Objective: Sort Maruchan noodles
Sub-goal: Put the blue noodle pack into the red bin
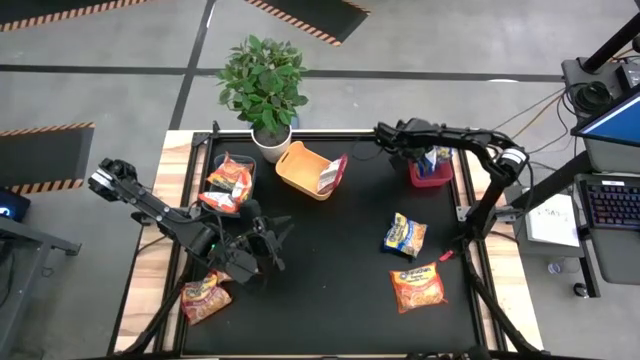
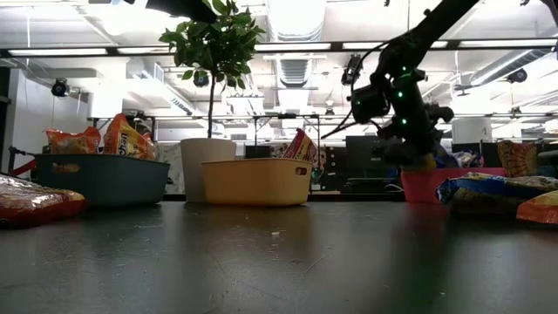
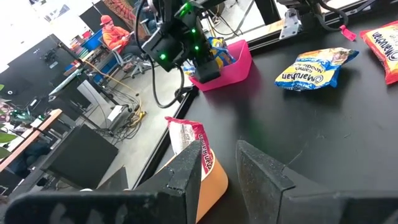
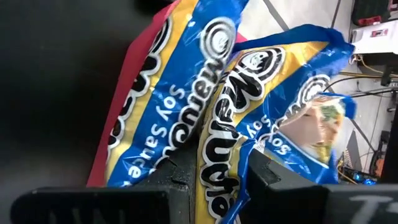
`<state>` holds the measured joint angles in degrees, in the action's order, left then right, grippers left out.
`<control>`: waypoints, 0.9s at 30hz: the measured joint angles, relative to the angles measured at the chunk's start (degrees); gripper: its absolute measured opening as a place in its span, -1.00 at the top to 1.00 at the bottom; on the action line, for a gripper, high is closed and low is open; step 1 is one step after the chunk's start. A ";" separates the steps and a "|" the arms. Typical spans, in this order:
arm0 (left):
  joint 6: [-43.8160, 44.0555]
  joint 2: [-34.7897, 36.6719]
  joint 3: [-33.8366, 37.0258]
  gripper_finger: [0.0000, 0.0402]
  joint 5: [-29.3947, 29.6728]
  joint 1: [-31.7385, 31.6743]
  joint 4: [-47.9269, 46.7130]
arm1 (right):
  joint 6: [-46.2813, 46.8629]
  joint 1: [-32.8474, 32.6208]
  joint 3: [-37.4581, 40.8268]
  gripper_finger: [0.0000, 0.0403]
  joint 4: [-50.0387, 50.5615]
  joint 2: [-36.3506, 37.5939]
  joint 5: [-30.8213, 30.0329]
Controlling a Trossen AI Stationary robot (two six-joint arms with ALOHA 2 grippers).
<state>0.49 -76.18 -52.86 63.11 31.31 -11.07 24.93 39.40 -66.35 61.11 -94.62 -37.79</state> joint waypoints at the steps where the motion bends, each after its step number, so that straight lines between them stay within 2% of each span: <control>1: 0.00 0.00 0.00 0.58 0.00 0.00 -0.06 | 0.05 0.00 0.51 0.69 -0.42 -0.03 -0.01; 12: 0.02 0.02 0.00 0.58 0.00 0.00 -0.12 | -0.21 0.00 4.46 0.67 -3.63 0.06 -1.77; 21: 0.02 0.01 0.00 0.58 -0.02 0.00 -0.12 | -1.62 0.02 2.98 0.36 -1.82 1.68 -1.38; 27: 0.02 0.00 0.00 0.58 -0.02 -0.01 -0.12 | 0.07 -0.35 -2.04 0.21 7.52 4.31 -0.46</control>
<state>0.51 -76.18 -52.86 63.09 31.30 -11.19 25.00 39.05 -68.39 68.63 -90.31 -38.25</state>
